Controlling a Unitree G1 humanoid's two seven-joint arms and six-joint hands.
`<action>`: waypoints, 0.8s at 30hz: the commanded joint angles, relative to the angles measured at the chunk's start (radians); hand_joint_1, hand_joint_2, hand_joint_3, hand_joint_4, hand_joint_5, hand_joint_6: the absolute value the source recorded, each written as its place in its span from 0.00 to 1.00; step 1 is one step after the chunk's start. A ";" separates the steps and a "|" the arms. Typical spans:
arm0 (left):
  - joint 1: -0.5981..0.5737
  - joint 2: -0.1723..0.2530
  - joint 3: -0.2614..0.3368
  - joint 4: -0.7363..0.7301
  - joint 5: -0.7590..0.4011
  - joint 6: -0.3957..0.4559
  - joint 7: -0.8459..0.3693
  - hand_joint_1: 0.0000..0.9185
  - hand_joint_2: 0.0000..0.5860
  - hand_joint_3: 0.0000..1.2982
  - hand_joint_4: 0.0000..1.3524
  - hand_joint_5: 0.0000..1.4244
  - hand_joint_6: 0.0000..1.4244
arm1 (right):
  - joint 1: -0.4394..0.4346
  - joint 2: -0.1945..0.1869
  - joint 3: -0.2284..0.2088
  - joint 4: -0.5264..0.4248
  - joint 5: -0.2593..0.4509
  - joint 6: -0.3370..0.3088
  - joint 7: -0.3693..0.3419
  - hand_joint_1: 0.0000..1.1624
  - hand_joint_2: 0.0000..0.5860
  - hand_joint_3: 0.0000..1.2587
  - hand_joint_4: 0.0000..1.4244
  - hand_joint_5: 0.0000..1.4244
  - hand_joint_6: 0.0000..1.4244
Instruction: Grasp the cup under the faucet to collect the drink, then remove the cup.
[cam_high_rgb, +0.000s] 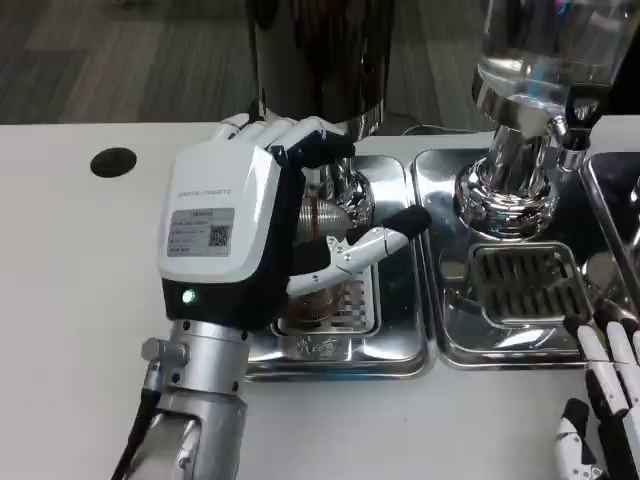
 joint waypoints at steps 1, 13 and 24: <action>0.032 0.015 -0.006 0.020 0.002 -0.004 -0.030 0.00 0.15 0.45 0.38 0.41 0.23 | 0.010 0.004 -0.002 0.004 0.000 -0.008 -0.017 0.00 1.00 0.06 0.00 0.00 0.00; 0.041 0.015 -0.015 0.021 0.009 -0.007 -0.025 0.00 0.15 0.45 0.37 0.41 0.23 | 0.019 0.006 -0.001 -0.003 -0.009 -0.007 -0.026 0.00 1.00 0.05 0.00 0.00 0.00; 0.047 0.012 -0.017 0.019 0.014 -0.010 -0.017 0.00 0.16 0.45 0.37 0.40 0.23 | 0.022 0.011 -0.002 0.008 -0.003 -0.010 -0.037 0.00 1.00 0.05 0.00 0.00 0.00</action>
